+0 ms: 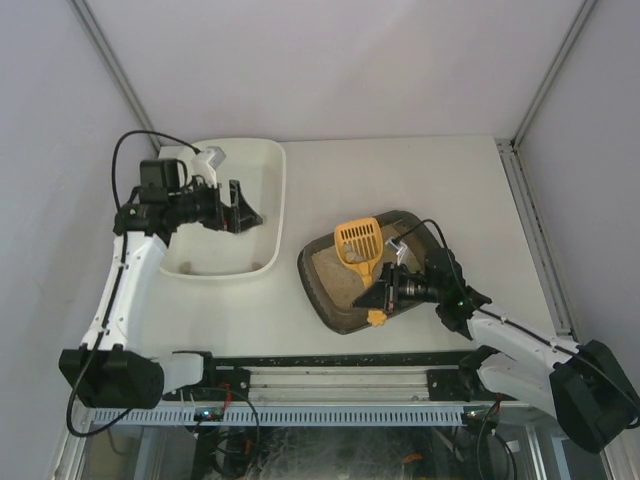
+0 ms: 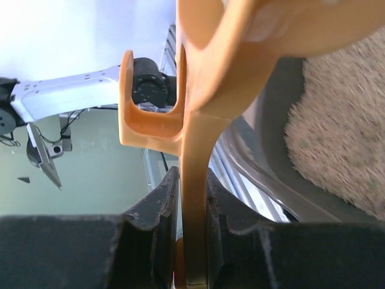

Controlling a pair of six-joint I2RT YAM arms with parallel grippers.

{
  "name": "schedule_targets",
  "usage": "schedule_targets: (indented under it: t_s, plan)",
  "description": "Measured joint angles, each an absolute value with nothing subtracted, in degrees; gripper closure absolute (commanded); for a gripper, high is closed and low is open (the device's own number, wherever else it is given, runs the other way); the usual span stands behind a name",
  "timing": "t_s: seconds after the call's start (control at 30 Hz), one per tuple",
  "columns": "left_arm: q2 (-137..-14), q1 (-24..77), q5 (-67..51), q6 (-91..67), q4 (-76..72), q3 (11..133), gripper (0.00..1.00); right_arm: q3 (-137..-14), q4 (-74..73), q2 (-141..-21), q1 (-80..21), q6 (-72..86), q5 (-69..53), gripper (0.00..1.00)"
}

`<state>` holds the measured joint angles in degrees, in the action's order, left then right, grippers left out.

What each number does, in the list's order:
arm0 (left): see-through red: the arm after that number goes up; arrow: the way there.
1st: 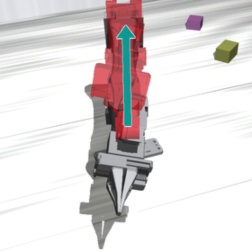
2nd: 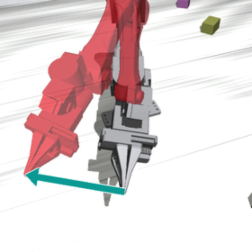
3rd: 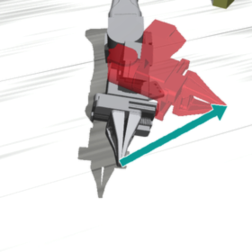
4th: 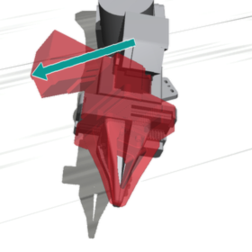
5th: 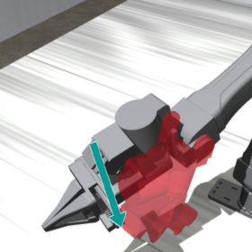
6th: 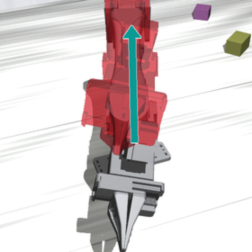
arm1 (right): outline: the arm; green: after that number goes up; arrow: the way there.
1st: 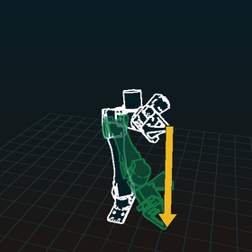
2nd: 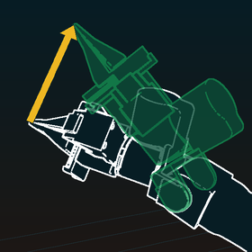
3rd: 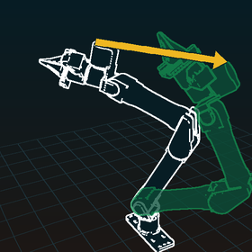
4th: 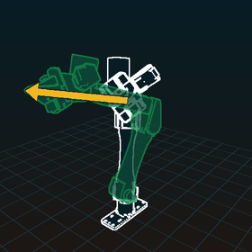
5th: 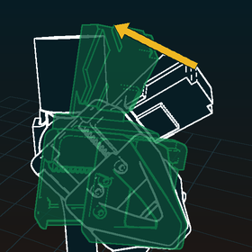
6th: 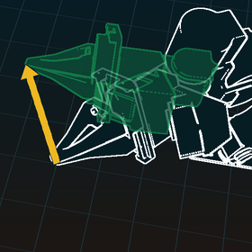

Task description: Clean the litter box

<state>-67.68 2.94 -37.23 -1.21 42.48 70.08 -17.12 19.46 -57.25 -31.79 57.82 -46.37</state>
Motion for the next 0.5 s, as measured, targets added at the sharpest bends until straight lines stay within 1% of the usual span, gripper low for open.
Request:
schedule_targets:
  t_s: [0.1, 0.2, 0.33, 0.5]
  plan:
    - [-73.1, -2.0, -39.9, 1.3, 48.0, 77.8, 0.0, -23.7, 15.9, -58.7, -32.0, 55.3, -46.8, 1.0]
    - [-77.6, -8.8, -44.5, 2.4, 51.8, 83.2, 0.0, -33.1, 12.0, -64.3, -31.7, 52.4, -48.5, 1.0]
    - [-81.1, -16.9, -48.8, 2.7, 56.9, 86.3, 0.0, -49.5, 3.3, -75.9, -32.4, 46.7, -50.0, 1.0]
    - [-83.2, -22.3, -47.5, 2.6, 62.2, 89.1, 0.0, -69.0, -8.1, -90.6, -36.3, 39.4, -49.3, 1.0]
